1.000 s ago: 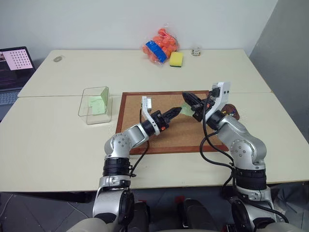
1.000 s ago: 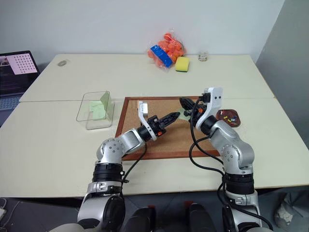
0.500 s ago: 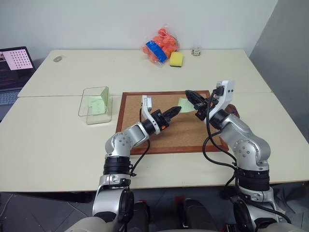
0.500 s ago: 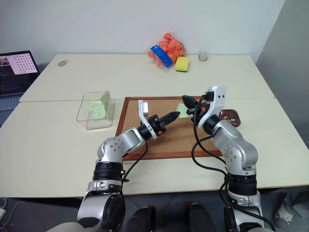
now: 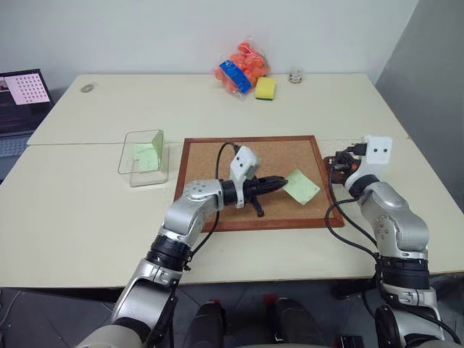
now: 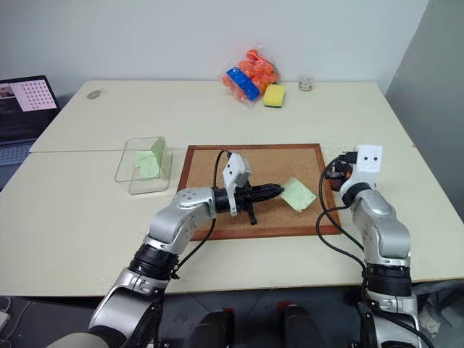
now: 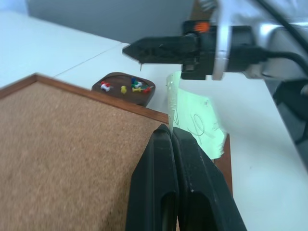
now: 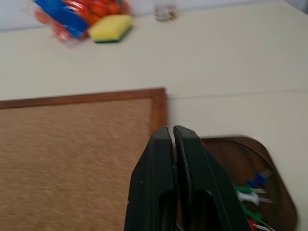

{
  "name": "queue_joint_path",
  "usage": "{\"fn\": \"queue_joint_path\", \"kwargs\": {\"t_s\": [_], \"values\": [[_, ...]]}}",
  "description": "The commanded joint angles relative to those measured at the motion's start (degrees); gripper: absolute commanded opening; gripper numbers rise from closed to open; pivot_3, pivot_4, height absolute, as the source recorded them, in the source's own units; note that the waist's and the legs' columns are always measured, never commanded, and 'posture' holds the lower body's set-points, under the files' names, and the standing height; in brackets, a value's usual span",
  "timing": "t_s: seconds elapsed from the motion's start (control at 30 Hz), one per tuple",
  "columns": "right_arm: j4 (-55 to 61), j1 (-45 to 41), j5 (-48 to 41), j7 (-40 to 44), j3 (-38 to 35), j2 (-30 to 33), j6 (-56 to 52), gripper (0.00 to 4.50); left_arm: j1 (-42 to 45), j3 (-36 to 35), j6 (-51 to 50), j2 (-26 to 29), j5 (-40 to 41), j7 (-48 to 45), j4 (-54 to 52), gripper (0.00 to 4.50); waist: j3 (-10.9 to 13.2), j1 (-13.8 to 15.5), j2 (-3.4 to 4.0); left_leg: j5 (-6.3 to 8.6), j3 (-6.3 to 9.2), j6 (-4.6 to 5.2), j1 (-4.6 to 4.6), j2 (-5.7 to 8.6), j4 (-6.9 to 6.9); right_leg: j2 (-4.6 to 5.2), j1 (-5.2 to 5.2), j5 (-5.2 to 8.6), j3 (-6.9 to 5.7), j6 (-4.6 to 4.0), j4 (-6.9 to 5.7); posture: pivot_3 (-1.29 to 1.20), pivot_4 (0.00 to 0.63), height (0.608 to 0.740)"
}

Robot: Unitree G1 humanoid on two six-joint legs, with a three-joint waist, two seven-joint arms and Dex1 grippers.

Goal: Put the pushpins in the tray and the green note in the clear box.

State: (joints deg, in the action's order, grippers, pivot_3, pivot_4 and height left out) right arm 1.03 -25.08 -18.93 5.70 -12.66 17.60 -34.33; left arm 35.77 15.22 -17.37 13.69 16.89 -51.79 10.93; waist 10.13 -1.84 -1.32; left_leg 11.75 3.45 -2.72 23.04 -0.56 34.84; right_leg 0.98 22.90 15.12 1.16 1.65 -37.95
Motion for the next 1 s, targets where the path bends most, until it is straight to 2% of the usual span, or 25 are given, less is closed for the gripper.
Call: {"fn": "queue_joint_path", "kwargs": {"t_s": [0.03, 0.33, 0.47, 0.63, 0.8, 1.0], "values": [[-3.7, -3.9, 0.0, -0.2, -2.0, 0.1, 1.7, 0.0, 2.5, 2.0, 7.7, 0.0, -5.0, -1.1, 2.4, 0.04, 0.0, -0.1, 0.0, 0.0, -0.04, 0.0, 0.0, -0.02, 0.0, -0.02, 0.04, 0.0, 0.05, 0.0, -0.02, 0.0, 0.15, 0.74], [-15.3, -9.1, 1.4, 0.4, -3.0, 0.9, 6.9, 0.0, 3.3, 2.8, 12.1, -1.3, -8.1, -2.4, 5.9, 0.04, 0.0, 0.0, 0.0, 0.0, -0.15, 0.01, 0.3, 0.0, 0.04, -0.02, 0.32, -0.03, 0.13, 0.05, -0.03, 0.0, 0.15, 0.74], [-18.4, -9.9, 2.1, 0.0, -3.8, 0.8, 9.7, 0.95, 2.7, 2.6, 12.1, -1.2, -8.7, -2.7, 5.8, 0.0, 0.0, 0.0, 0.0, 0.0, -0.15, 0.01, 0.31, 0.0, 0.05, -0.01, 0.33, -0.04, 0.13, 0.06, -0.04, 0.0, 0.15, 0.74], [-18.6, -9.6, 1.9, 0.1, -4.1, 0.6, 10.9, 1.92, 2.2, 2.6, 11.0, -0.9, -8.8, -3.1, 5.1, 0.0, 0.0, 0.0, 0.01, 0.0, -0.15, 0.01, 0.31, 0.0, 0.05, -0.02, 0.33, -0.04, 0.13, 0.06, -0.06, 0.0, 0.15, 0.74], [-17.9, -9.1, 2.1, 0.2, -4.0, 0.7, 11.4, 3.16, 2.2, 2.4, 10.4, -1.1, -8.6, -3.5, 4.9, 0.0, 0.0, 0.0, 0.01, 0.0, -0.15, 0.01, 0.3, 0.0, 0.06, -0.02, 0.33, -0.04, 0.12, 0.06, -0.06, 0.0, 0.15, 0.74], [-11.5, -5.7, 1.7, 3.6, -1.9, 1.6, 9.4, 4.44, 2.5, 1.4, 9.3, -1.5, -7.7, -3.4, 4.9, 0.0, 0.0, 0.0, 0.01, 0.0, -0.14, 0.01, 0.31, 0.0, 0.06, -0.02, 0.33, -0.05, 0.12, 0.05, -0.08, 0.0, 0.15, 0.74]]}}
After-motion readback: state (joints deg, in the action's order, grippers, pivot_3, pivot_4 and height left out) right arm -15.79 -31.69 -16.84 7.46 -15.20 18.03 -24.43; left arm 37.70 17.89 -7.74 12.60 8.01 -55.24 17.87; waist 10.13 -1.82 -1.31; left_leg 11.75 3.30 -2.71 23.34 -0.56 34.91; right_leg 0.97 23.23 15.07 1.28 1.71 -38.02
